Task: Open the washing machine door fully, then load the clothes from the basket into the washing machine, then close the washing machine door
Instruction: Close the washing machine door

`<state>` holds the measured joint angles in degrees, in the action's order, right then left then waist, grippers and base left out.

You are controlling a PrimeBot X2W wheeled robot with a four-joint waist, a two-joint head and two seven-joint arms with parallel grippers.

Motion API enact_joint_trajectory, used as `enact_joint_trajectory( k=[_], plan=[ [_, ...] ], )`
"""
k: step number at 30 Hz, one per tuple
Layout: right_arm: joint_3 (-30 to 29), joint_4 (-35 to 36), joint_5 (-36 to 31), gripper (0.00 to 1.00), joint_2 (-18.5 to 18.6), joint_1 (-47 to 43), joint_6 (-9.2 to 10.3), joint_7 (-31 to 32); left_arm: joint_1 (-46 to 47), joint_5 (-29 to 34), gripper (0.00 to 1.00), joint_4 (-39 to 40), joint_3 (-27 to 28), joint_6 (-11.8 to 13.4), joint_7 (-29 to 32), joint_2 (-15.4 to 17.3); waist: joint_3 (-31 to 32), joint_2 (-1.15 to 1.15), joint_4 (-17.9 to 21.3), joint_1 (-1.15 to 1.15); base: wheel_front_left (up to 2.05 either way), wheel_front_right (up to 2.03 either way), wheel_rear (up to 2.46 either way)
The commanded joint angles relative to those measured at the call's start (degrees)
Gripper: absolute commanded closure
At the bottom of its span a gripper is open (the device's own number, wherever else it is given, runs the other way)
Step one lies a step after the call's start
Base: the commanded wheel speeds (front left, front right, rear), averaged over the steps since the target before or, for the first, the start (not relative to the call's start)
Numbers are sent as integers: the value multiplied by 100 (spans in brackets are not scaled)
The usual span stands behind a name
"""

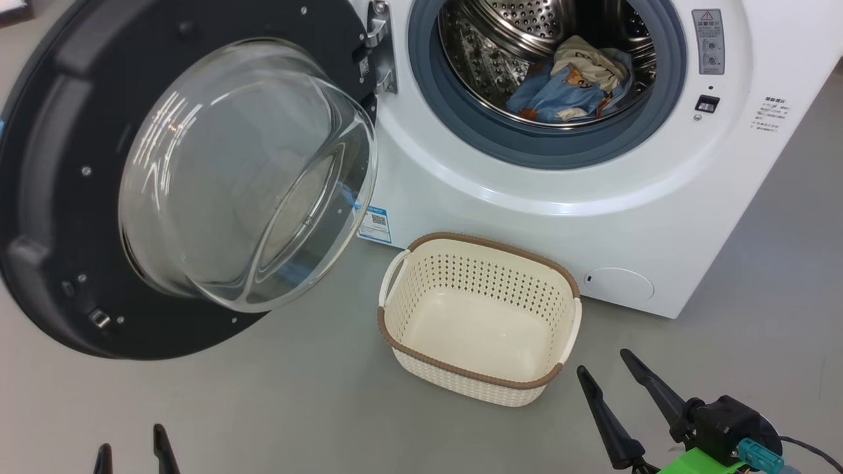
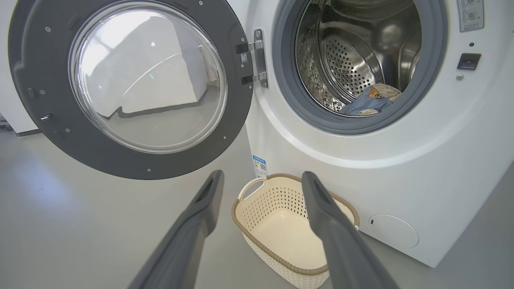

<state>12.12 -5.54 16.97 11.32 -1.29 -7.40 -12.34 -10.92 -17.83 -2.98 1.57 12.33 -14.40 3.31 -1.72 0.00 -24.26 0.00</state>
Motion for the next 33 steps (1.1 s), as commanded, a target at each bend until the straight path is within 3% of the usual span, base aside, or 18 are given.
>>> enact_joint_trajectory(
  k=[1, 4, 5, 6, 7, 10, 11, 12, 13, 17, 19, 27, 33],
  plan=[
    [118, 162, -26, 0, 88, 77, -9, -7, 34, 80, 0, 96, 237, -13, -60, 31, 1, 0, 12, 0, 0, 0, 0],
    [113, 169, -31, 0, 83, 70, -9, -6, 41, 17, 0, 114, 313, -35, -60, 12, -5, 0, 31, 0, 0, 0, 0],
    [111, 170, -30, 0, 82, 66, -9, -6, 57, -69, 28, 167, 379, -56, -60, 2, -9, 0, 37, 0, 0, 0, 0],
    [109, 171, -29, 0, 83, 64, -9, -7, 66, -229, 69, 211, 461, -85, -60, -11, -16, 0, 42, 0, 0, 0, 0],
    [109, 173, -27, 0, 82, 64, -9, -7, 66, -272, 100, 243, 506, -114, -60, -17, -23, 0, 49, 0, 0, 0, 0],
    [104, 180, -27, 0, 80, 64, -9, -5, 125, -739, 100, 375, 783, -191, -60, -33, -41, 0, 58, 0, 0, 0, 0],
    [96, 194, -31, 0, 78, 65, -9, 1, 226, -1255, 100, 522, 1120, -343, -60, -39, -65, 0, 67, 0, 0, 0, 0],
    [79, 203, -34, 0, 77, 58, -9, 0, 357, -2019, 100, 561, 1340, -377, -60, -40, -76, 0, 59, 0, 0, 0, 0],
    [54, 227, -48, 0, 74, 42, -9, 4, 629, -3576, 100, 497, 1868, -439, -60, -41, -108, 0, 53, 0, 0, 0, 0],
    [28, 274, -56, 0, 95, 30, -9, 27, 1099, -4255, 100, 256, 2444, -913, -54, 31, -179, 0, 66, 0, 0, 0, 0],
    [26, 287, -56, 0, 104, 29, -9, 37, 1262, -4418, 100, 139, 2589, -943, 4, 177, -203, 0, 72, 0, 0, 0, 0],
    [22, 420, -62, 0, 219, 105, -9, 135, 2622, -5146, 100, -790, 3220, -925, 604, 1534, -387, 0, 193, 0, 0, 0, 0],
    [-8, 511, -66, 0, 303, 155, -9, 202, 3408, -5567, 100, -1493, 3425, -839, 927, 2068, -535, 0, 325, 0, 0, 0, 0]
  ],
)
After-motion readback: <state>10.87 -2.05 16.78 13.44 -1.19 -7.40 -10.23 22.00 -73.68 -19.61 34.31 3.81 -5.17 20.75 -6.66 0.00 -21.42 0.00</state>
